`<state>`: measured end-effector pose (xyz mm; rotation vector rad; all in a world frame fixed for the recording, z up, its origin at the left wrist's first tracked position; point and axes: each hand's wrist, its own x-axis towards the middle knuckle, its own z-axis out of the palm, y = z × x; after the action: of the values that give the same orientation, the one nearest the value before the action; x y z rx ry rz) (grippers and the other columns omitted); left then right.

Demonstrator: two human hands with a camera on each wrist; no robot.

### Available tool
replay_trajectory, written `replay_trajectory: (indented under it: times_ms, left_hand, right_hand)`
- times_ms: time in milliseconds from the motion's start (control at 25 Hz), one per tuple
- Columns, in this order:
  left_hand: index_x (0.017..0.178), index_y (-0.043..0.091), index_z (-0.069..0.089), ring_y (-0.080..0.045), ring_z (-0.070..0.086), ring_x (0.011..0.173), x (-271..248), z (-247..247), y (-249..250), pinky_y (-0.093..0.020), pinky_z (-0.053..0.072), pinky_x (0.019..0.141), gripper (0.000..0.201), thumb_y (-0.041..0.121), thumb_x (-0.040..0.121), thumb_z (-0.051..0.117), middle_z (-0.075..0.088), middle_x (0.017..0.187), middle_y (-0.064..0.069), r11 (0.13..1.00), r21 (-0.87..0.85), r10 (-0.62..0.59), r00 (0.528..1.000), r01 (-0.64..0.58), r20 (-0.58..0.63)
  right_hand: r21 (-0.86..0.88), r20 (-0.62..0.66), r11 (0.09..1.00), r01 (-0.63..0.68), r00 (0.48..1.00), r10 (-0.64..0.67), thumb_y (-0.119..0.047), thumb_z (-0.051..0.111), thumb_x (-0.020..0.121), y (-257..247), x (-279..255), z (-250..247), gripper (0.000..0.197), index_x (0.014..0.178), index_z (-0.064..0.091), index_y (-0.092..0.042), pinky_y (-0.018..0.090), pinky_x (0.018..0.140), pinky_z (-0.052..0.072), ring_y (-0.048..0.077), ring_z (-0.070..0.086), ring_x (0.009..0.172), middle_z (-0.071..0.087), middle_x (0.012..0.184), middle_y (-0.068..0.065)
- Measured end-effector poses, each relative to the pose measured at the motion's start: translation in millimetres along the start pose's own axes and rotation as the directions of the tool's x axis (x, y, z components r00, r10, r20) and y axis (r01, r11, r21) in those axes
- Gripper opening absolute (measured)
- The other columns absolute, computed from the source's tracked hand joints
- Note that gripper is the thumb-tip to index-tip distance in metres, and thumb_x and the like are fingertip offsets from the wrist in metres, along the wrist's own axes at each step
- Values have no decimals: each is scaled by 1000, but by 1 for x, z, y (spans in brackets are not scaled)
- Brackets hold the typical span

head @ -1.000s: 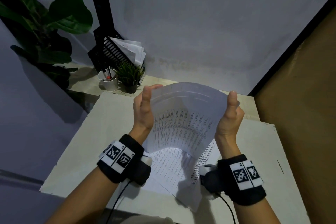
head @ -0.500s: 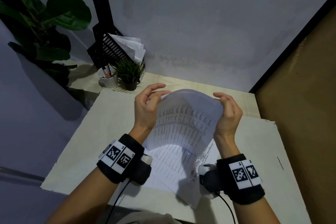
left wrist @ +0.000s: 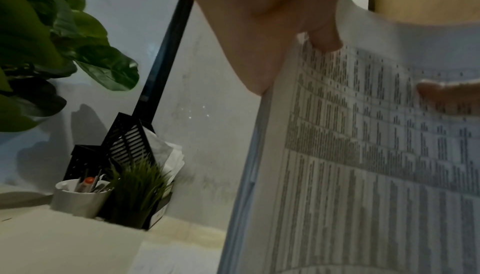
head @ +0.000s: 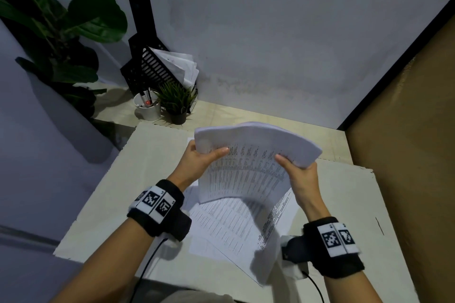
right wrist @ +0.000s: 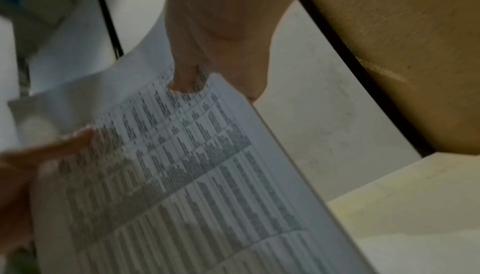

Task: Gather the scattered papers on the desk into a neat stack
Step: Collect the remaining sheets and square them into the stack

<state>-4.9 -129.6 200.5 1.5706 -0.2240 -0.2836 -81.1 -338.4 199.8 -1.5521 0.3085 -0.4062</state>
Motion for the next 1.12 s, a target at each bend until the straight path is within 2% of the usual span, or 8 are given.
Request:
replay_trajectory:
  times_ms: [160,360,520,680,800,880,1040,1120]
  left_hand:
    - [87,34,61,1,64,76,-6,-12,3,-22,57,68,31,28,60,76,68,78,11,994,-57,93,994,-89,65]
    - [84,31,57,-5,62,78,-10,-6,-16,-24,50,69,28,24,65,76,62,85,4,999,-10,-44,998,44,37]
    - [94,28,60,-9,64,90,-1,-12,-32,-30,55,77,60,58,45,74,67,94,4,993,33,-117,992,115,52]
    - [93,20,64,-13,70,83,3,-27,-33,-27,59,68,41,53,69,63,73,84,4,986,151,-101,982,77,157]
    - [87,6,64,-15,70,71,-2,-42,-47,-25,56,58,22,27,85,58,70,73,-2,978,173,-115,993,117,-21]
    - [95,3,63,-14,66,74,-12,-56,-60,-16,50,59,16,15,90,53,67,79,-1,974,155,-142,976,168,-165]
    - [114,-3,57,-27,60,93,-37,-100,-86,-31,45,80,29,12,91,51,61,101,-11,948,123,-235,905,295,-355]
    - [116,-3,55,-28,59,96,-47,-116,-94,-35,45,82,30,13,91,50,60,103,-12,928,127,-279,881,349,-383]
  right_hand:
    - [61,41,997,47,998,-50,11,65,74,-6,3,-5,36,88,60,-23,17,61,53,-2,64,68,70,68,-16]
    - [20,88,994,-111,990,109,-10,77,67,24,-8,1,29,88,63,-24,19,65,54,0,67,74,73,74,-15]
    - [0,-7,988,-156,988,156,-16,70,76,14,2,8,8,82,65,-20,22,65,52,-1,68,66,73,70,-8]
    - [47,-41,998,-52,998,54,-12,61,85,-19,28,13,11,77,62,-20,15,59,50,-5,63,59,65,71,-10]
    - [-81,31,986,-143,989,146,-24,57,88,0,34,12,6,83,58,-22,19,64,48,-3,60,71,64,77,-11]
    - [-297,-65,871,-391,919,390,-38,62,83,50,28,-6,41,117,53,-17,33,84,47,15,56,99,60,117,7]
    - [-440,-480,314,-841,516,709,-63,69,63,124,-18,-30,113,144,11,-10,57,108,25,43,19,136,14,149,23]
    - [-469,-532,242,-849,491,690,-61,73,61,133,-35,-15,124,146,-2,-12,57,107,25,45,15,136,5,150,25]
